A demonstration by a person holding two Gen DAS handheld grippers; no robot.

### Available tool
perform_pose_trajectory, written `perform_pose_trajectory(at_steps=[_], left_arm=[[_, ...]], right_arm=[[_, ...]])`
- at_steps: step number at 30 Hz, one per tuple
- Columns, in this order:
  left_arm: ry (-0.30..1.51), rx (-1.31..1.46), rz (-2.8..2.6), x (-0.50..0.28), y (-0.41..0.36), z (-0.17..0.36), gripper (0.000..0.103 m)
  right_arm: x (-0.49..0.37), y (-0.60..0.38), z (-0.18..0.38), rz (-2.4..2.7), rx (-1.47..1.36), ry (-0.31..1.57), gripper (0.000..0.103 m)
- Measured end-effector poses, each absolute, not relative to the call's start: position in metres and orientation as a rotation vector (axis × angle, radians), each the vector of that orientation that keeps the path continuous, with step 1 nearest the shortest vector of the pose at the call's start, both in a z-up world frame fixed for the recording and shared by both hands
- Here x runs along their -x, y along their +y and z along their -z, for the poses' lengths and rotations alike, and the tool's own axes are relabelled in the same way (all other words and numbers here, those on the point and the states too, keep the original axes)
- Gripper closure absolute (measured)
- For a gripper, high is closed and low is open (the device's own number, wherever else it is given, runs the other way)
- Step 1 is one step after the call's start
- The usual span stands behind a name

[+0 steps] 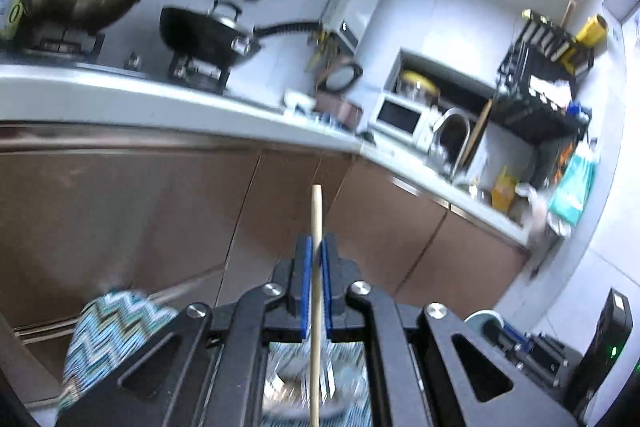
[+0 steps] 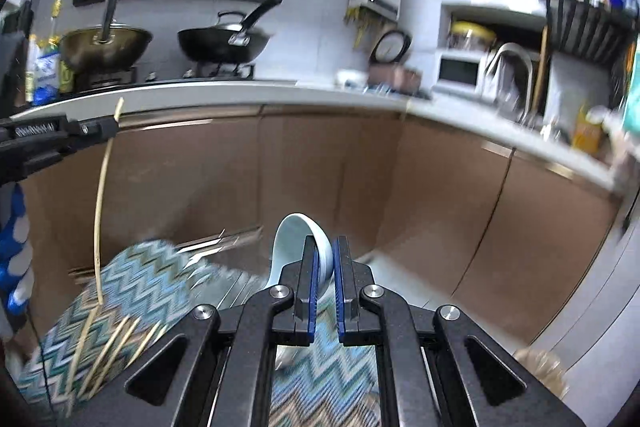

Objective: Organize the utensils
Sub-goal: 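Lift the spoon and chopstick and drop both into the wire holder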

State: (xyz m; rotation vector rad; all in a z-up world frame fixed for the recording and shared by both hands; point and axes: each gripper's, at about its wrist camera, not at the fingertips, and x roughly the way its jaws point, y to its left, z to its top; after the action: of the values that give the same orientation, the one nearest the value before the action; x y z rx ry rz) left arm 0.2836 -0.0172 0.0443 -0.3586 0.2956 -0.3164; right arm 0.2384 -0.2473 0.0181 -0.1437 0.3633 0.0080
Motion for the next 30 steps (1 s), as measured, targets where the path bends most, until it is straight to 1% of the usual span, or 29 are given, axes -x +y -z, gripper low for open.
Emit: perform_pose_trajectory(at_steps=[3,6,12,16,18,19,20,21,23,26,27,30], left_arm=[[0.233,0.349,0.285,-0.299,-0.036,-0.041,0.098],[0.193,0.362,0.277,-0.314,-0.051,-0.028,0.098],[0.163,0.336,0.213,-0.332,-0.072,0.023,0.098],[0.121,0.254,0.168,-0.330,-0.083,0.050,0.097],[0.104,0.208,0.145,-0.327,-0.086,0.060,0.096],[0.106,0.201,0.142,-0.325,-0.085,0.063,0.096],[0.115,0.203,0.148,-0.323,-0.083,0.065,0.093],[0.123,0.207,0.150,-0.321,-0.081,0.065,0.089],[0.124,0.213,0.153,-0.312,-0.074,0.061,0.083],[0.109,0.208,0.158,-0.294,-0.060,0.043,0.075],[0.102,0.205,0.158,-0.287,-0.055,0.034,0.072],[0.083,0.180,0.142,-0.264,-0.039,0.008,0.067]], right_arm=[[-0.253,-0.243,-0.017,0.054,0.194,0.331,0.096],[-0.271,-0.234,-0.003,0.083,0.216,0.325,0.096],[-0.289,-0.222,0.037,0.110,0.244,0.344,0.096],[-0.292,-0.217,0.061,0.080,0.219,0.359,0.095],[-0.290,-0.215,0.072,0.058,0.203,0.362,0.091],[-0.290,-0.214,0.075,0.052,0.196,0.369,0.084],[-0.289,-0.214,0.078,0.047,0.188,0.374,0.076],[-0.290,-0.216,0.077,0.044,0.180,0.374,0.074],[-0.284,-0.216,0.074,0.036,0.167,0.362,0.069],[-0.275,-0.217,0.063,0.040,0.154,0.340,0.066],[-0.269,-0.219,0.056,0.040,0.143,0.331,0.066],[-0.253,-0.223,0.038,0.042,0.131,0.306,0.066]])
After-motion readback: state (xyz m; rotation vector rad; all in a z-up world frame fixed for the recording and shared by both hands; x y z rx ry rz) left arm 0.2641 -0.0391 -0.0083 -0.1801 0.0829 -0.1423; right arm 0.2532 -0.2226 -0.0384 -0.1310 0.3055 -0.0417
